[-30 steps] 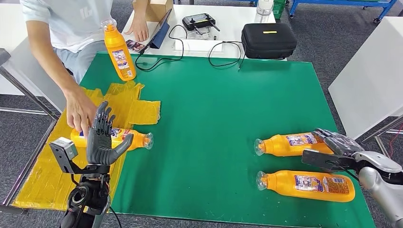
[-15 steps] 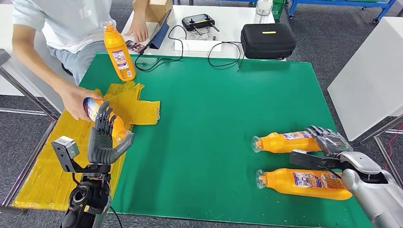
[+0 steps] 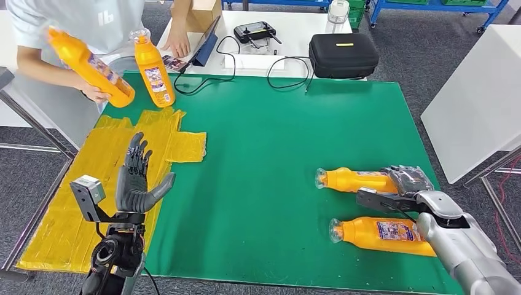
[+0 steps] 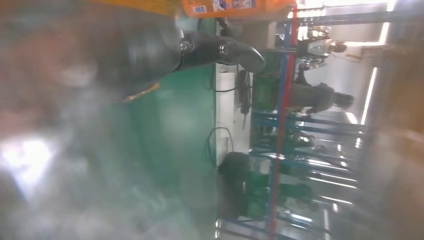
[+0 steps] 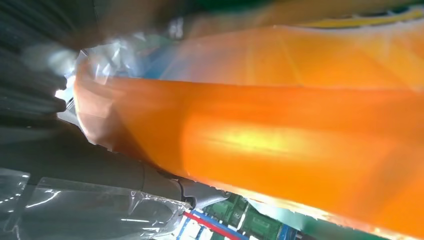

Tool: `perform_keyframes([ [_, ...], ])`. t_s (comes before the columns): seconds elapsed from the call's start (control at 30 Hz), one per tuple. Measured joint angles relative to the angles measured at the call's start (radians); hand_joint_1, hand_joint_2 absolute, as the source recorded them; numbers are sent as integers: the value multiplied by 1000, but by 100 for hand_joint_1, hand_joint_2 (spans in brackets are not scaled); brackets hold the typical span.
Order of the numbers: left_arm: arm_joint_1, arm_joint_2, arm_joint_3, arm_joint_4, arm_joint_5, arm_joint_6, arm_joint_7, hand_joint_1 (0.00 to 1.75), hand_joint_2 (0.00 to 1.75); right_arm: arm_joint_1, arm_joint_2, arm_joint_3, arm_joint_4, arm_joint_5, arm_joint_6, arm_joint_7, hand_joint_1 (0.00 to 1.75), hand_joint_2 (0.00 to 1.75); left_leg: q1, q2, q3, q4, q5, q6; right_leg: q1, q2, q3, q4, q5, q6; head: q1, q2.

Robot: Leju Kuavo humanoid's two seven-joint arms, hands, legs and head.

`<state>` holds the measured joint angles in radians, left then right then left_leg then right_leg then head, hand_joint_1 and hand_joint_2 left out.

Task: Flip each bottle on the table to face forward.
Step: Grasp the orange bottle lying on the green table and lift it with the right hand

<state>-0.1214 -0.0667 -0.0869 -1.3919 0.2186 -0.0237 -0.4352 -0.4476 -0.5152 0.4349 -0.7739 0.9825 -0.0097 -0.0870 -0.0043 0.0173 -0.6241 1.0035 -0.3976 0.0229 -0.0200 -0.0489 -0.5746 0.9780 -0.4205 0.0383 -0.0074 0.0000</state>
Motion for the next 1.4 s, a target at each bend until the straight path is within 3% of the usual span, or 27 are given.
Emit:
perform_keyframes([
  [0.17, 0, 0, 0, 2, 0, 0, 1, 0, 175, -7, 14, 0, 17, 13, -19, 0, 175, 175, 0, 1, 2, 0, 0, 0, 0, 0, 2, 0, 0, 0, 0, 0],
  [0.37, 0, -2, 0, 2, -5, -1, 15, 0, 175, 29, 58, -16, 20, 60, -206, 4, 175, 175, 0, 4, 1, 0, 0, 0, 0, 3, 1, 0, 1, 0, 0, 0],
  [0.57, -1, -5, -22, 1, -55, -9, 49, 0, 175, 128, 181, -129, -113, -38, -365, -50, 175, 175, 0, 2, -3, 0, 1, -1, 1, 2, -2, 1, 0, 0, -1, 0],
  [0.77, -8, -7, -76, 1, -101, -17, 67, 0, 175, 173, 299, -234, -266, -168, -386, -114, 175, 175, 0, 1, -8, 0, 1, -1, 1, 1, -7, 1, 0, 0, 0, 0],
  [0.97, -21, -7, -171, 2, -177, -36, 93, 0, 175, 192, 384, -263, -379, -257, -372, -149, 175, 175, -1, 0, -12, 0, 1, -1, -1, 0, -10, 1, 0, 0, 0, 0],
  [1.4, -92, -3, -280, 11, -154, -60, 150, 0, 175, 215, 504, -258, -497, -467, -318, -246, 175, 175, -1, 0, -14, 0, 1, -1, 0, 0, -13, 1, 0, 0, 0, 0],
])
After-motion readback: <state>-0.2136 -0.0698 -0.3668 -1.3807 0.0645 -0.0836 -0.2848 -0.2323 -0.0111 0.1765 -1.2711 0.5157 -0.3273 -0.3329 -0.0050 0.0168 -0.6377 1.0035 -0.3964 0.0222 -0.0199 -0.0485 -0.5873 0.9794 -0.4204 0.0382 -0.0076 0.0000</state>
